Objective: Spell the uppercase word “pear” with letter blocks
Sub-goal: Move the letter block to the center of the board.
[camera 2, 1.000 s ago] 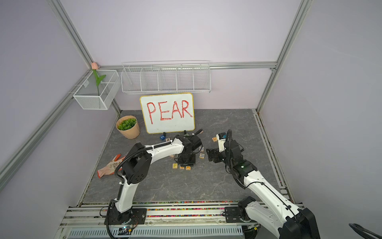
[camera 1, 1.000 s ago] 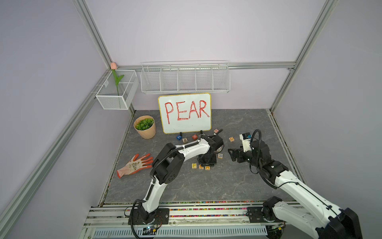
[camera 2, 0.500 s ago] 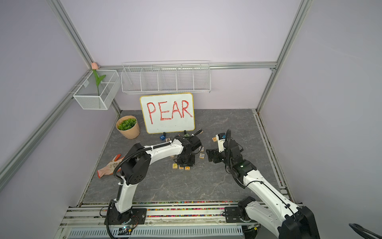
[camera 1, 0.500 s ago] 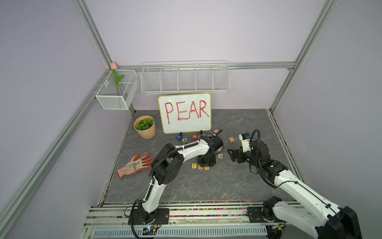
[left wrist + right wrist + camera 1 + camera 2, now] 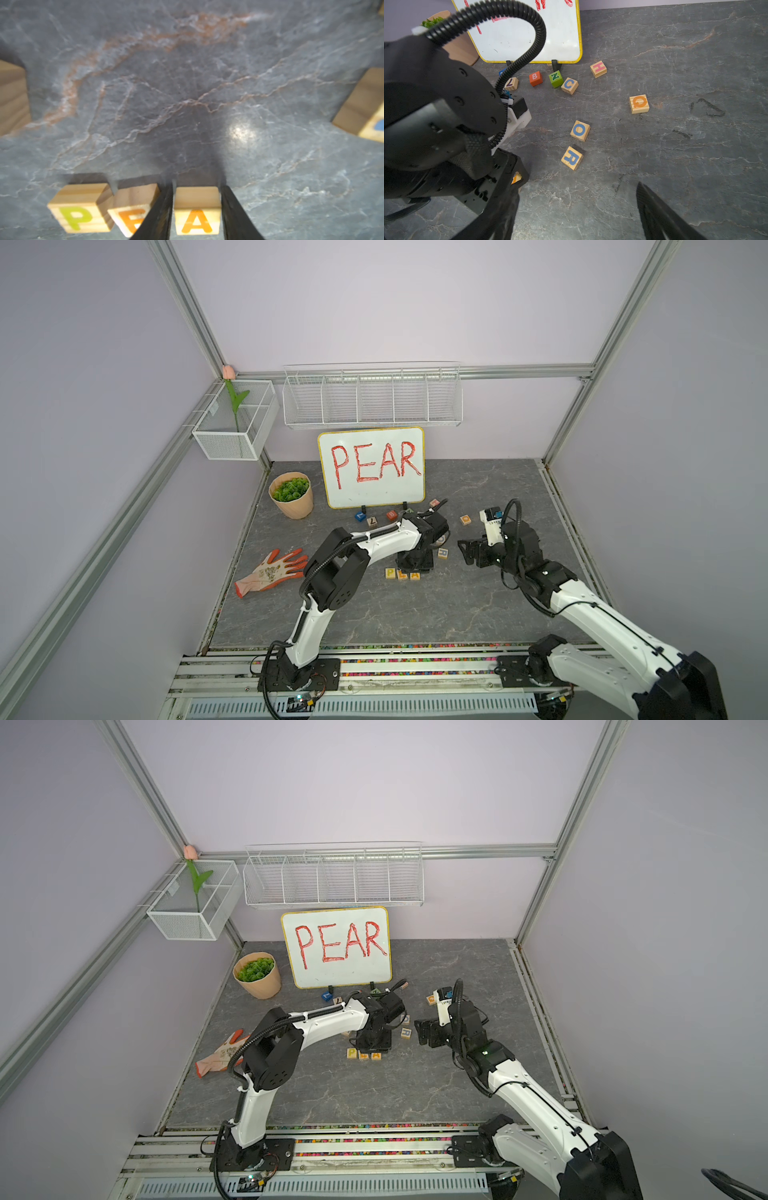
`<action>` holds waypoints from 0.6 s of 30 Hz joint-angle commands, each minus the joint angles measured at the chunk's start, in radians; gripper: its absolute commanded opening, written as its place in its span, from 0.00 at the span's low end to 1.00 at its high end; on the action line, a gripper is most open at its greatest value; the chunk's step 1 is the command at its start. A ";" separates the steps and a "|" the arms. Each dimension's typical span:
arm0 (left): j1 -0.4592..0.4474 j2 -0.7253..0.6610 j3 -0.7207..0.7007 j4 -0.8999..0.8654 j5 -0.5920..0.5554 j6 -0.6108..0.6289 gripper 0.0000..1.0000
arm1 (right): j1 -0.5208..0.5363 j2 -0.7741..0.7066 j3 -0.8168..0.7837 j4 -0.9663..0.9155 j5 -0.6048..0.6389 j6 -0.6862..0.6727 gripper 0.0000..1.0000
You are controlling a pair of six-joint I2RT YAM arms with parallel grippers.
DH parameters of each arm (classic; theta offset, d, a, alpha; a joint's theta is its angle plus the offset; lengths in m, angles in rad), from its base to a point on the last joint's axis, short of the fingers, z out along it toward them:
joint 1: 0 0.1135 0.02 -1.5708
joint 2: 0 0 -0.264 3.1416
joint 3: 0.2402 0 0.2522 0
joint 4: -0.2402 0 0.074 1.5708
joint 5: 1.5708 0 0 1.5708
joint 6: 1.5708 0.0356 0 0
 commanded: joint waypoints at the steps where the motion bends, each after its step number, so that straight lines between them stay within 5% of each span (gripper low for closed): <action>1: 0.000 -0.023 0.034 -0.004 -0.022 -0.002 0.42 | 0.006 0.008 0.023 -0.004 0.004 -0.020 0.90; 18: -0.006 -0.030 0.156 0.068 -0.096 0.145 0.52 | -0.004 -0.001 0.026 -0.030 0.109 0.025 0.90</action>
